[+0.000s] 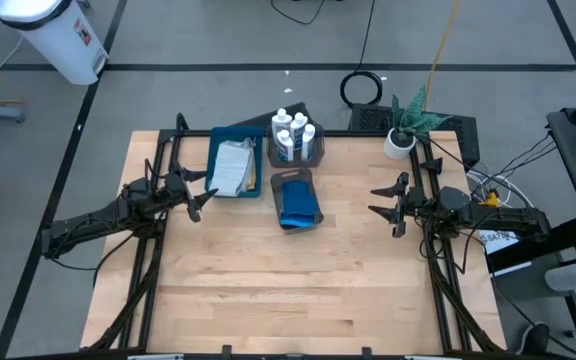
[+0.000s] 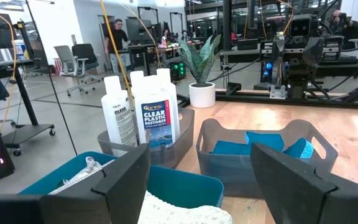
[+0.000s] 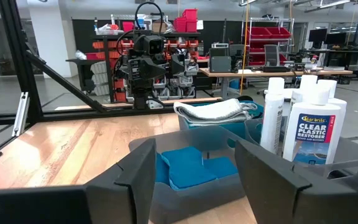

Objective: Pick & Place Kitchen Items
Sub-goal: Return to Home Position

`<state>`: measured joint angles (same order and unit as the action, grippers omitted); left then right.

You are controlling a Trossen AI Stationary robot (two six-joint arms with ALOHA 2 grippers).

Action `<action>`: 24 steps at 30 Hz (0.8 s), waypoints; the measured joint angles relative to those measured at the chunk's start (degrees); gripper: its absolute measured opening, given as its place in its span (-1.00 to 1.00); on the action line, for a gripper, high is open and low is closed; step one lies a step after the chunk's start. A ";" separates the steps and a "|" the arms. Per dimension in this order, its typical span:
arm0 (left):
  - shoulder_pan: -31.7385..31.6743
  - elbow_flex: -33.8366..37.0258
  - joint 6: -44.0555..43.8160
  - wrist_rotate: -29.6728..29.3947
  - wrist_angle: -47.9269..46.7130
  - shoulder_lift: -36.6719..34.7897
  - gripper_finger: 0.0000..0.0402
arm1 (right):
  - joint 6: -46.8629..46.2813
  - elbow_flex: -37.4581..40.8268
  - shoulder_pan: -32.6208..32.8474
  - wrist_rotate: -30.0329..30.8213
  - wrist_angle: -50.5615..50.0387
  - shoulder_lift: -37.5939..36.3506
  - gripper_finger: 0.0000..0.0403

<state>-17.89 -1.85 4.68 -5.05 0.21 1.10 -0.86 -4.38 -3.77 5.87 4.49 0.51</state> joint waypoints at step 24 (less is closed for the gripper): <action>-0.01 0.00 0.00 0.00 0.00 0.00 0.41 | 0.02 0.00 0.02 0.00 0.00 0.00 -0.04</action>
<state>-17.90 -1.85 4.68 -5.05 0.21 1.10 -0.84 -4.38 -3.75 5.87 4.49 0.51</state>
